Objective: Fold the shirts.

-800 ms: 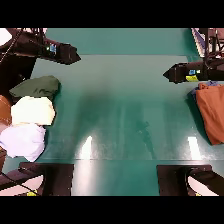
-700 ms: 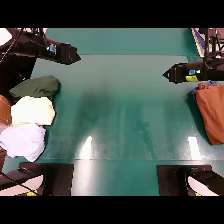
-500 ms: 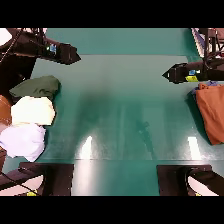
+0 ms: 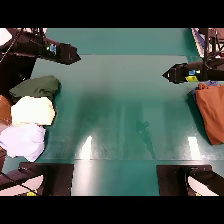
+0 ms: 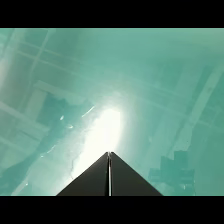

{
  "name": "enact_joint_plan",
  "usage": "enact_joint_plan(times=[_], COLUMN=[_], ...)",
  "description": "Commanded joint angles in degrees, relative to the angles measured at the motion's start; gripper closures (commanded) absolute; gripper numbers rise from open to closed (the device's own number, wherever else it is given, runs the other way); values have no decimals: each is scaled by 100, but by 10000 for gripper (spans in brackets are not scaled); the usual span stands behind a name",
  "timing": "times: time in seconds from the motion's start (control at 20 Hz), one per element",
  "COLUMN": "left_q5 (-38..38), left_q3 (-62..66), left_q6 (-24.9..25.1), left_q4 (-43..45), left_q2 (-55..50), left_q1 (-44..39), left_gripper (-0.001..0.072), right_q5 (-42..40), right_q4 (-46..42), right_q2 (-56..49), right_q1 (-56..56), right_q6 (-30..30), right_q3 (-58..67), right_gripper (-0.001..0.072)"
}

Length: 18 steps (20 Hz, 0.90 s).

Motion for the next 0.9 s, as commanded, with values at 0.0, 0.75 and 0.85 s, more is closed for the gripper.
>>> enact_joint_plan(times=[0.0, 0.75, 0.85], left_q5=[164, 393, 446], left_q3=[0, -881, -1239], left_q6=[2, -1202, -1204], left_q4=[-57, 3560, 3558], left_q2=[4, -1156, -1453], left_q1=[-2, 1360, 1696], left_gripper=[681, 197, 197], right_q5=[2, -83, -96], right_q4=[0, -2, -2], right_q2=[4, -15, -17], right_q1=[4, 4, 4], right_q6=[2, 7, 7], right_q3=[-2, -2, -2], right_gripper=[694, 695, 695])
